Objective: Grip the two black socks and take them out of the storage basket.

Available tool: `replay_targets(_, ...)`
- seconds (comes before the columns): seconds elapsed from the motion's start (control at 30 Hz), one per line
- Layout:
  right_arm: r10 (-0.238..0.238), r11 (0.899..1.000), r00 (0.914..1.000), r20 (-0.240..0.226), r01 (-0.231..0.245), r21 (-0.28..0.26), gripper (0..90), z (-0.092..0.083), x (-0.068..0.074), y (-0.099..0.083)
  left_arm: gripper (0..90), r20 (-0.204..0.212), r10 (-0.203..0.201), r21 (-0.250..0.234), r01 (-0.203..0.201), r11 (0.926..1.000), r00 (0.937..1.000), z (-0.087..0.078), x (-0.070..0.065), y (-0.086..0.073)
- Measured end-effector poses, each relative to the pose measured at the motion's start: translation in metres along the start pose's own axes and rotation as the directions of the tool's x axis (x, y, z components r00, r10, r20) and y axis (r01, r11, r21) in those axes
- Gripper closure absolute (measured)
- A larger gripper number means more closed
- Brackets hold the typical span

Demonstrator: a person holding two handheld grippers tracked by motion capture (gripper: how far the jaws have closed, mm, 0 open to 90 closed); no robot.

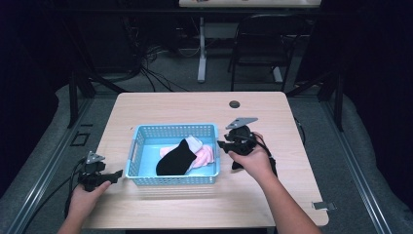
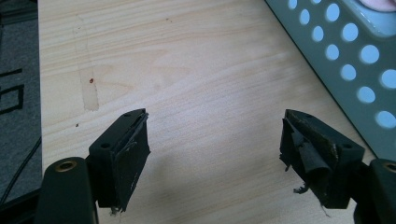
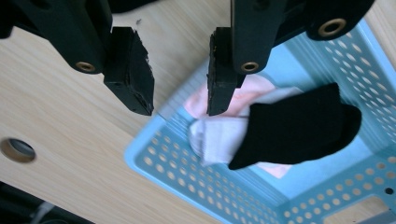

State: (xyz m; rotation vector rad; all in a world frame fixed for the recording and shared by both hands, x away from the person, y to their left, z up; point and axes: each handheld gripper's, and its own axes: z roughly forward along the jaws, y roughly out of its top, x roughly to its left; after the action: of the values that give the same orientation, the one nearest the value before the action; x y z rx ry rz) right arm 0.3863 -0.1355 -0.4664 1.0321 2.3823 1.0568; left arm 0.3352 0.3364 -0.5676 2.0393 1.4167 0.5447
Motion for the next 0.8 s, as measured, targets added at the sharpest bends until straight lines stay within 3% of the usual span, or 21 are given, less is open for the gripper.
replay_targets(0.07, -0.031, 0.999, 0.9994, -0.015, 0.031, 0.012, 63.0, 0.009, 0.008, 0.014, 23.7, 0.0, 0.001, 0.0, -0.001, 1.0, 1.0, 0.0, 0.0, 0.0)
replay_targets(0.4, -0.041, 0.999, 0.994, -0.101, 0.044, 0.024, 64.4, 0.043, 0.023, 0.043, 23.7, 0.002, 0.0, -0.004, 0.0, 1.0, 1.0, 0.0, 0.0, 0.0)
replay_targets(0.57, 0.002, 0.998, 0.9894, -0.145, 0.006, 0.055, 64.3, 0.069, 0.03, 0.053, 23.7, 0.003, 0.0, -0.006, 0.0, 1.0, 1.0, 0.0, 0.0, 0.001)
replay_targets(0.8, 0.049, 0.992, 0.9916, -0.119, -0.034, 0.123, 63.7, 0.108, 0.04, 0.062, 23.7, 0.005, 0.0, -0.007, 0.0, 1.0, 1.0, -0.001, 0.001, 0.0)
